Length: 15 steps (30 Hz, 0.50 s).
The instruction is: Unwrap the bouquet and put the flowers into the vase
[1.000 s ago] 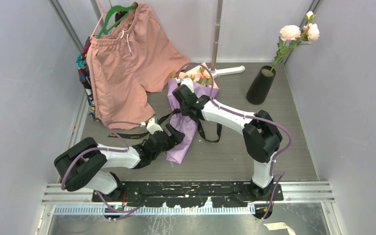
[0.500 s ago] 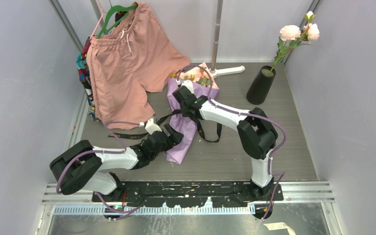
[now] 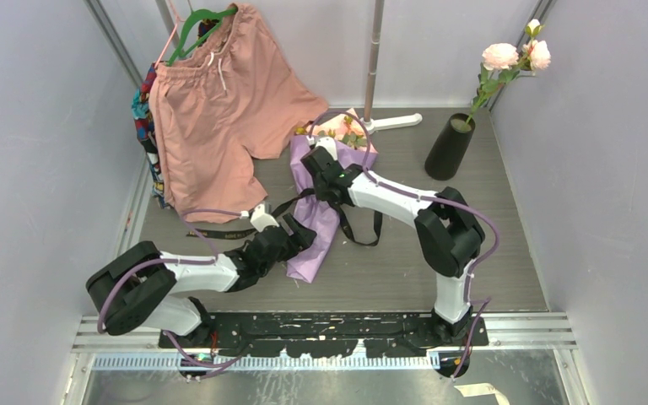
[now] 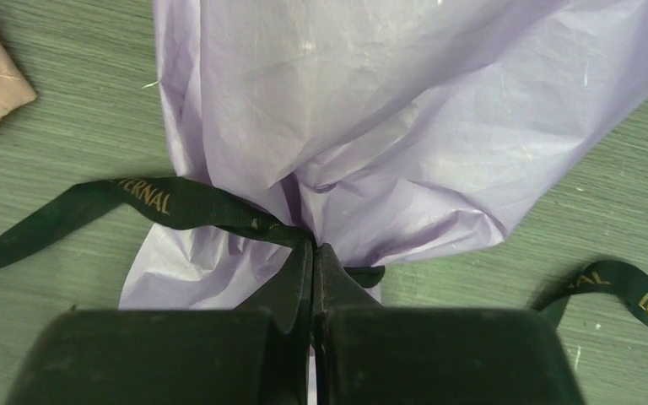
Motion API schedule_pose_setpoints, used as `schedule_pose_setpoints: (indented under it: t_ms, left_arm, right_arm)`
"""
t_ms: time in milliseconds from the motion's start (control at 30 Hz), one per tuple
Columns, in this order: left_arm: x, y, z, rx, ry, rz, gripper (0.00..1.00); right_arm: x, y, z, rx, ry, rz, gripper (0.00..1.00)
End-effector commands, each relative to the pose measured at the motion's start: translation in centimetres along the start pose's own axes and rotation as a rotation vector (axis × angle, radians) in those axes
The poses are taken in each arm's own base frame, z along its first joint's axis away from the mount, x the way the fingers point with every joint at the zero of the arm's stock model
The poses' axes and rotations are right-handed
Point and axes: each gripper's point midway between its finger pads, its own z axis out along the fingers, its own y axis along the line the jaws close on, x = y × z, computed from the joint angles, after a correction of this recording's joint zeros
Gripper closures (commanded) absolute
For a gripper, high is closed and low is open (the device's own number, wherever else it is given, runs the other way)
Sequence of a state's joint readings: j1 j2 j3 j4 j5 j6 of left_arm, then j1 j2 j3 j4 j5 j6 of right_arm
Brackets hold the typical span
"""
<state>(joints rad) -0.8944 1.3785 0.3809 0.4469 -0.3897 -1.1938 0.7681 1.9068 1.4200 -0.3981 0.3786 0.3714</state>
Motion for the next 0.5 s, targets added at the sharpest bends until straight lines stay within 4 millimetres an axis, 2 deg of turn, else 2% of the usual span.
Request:
schedule_pose_setpoints:
  t_ms: [0,100,200,467]
  left_arm:
    - [-0.5,-0.3,0.5,-0.007,-0.021,0.007,0.22]
    - [-0.4,-0.6,0.7,-0.004,-0.016,0.007,0.22]
    - [-0.3,-0.8,0.9,0.001,-0.010,0.007,0.22]
    - [-0.2,-1.0,1.0,0.002,-0.006,0.013,0.22]
  right_arm:
    - [-5.0,-0.4,-5.4,-0.049,-0.147,0.053,0.99]
    - [-6.0,-0.7,-7.2,-0.060,-0.180,0.058,0.99]
    - [-6.3,-1.1,-7.8,-0.053,-0.193,0.055,0.99]
    - [-4.1,-0.8,-5.8,-0.043,-0.137,0.046,0.97]
